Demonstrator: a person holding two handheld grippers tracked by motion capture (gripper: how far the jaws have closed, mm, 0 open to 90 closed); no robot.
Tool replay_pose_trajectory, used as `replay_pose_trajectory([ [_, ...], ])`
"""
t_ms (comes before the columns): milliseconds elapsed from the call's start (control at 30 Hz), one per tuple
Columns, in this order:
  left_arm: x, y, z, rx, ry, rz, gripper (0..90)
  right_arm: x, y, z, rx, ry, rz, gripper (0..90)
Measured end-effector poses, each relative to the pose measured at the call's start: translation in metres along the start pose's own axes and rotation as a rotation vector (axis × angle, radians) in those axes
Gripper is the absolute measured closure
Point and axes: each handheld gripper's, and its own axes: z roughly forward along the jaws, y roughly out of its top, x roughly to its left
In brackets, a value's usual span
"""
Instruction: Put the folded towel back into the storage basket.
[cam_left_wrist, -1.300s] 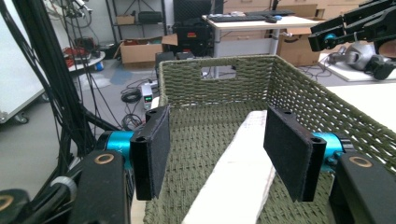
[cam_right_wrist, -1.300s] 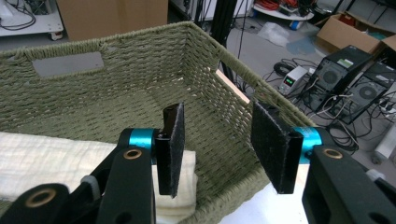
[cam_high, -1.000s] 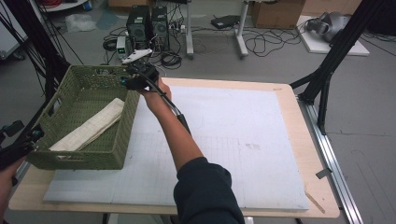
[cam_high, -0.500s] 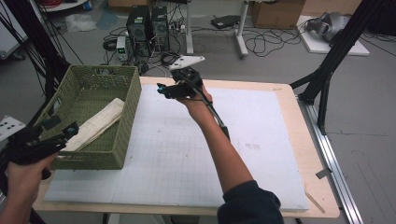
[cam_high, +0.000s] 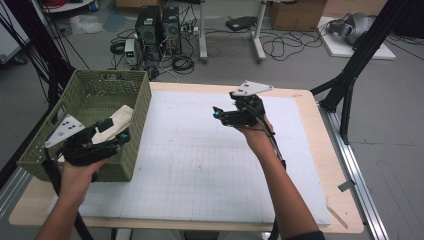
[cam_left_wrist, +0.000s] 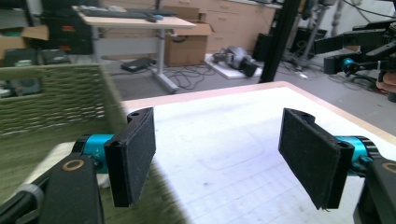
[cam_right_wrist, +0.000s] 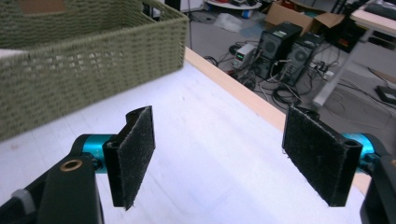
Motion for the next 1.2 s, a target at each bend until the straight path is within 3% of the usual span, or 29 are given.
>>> replay_pose_trajectory([
  [400,-0.041,-0.003,0.05,0.057,-0.096,0.022,23.2,-0.017,-0.068,-0.061,0.006,-0.105,0.087,17.2],
  [600,-0.056,-0.017,0.072,0.066,-0.123,0.028,23.2,-0.021,-0.108,-0.083,0.025,-0.155,0.13,12.2],
  [700,-0.059,-0.027,0.08,0.075,-0.132,0.022,23.3,-0.017,-0.123,-0.093,0.032,-0.159,0.129,11.9],
  [967,-0.069,-0.055,0.082,0.092,-0.144,0.056,23.8,0.002,-0.158,-0.11,0.048,-0.181,0.144,11.7],
  [1200,-0.07,-0.077,0.076,0.116,-0.14,0.061,23.8,0.013,-0.174,-0.117,0.053,-0.192,0.164,11.7],
])
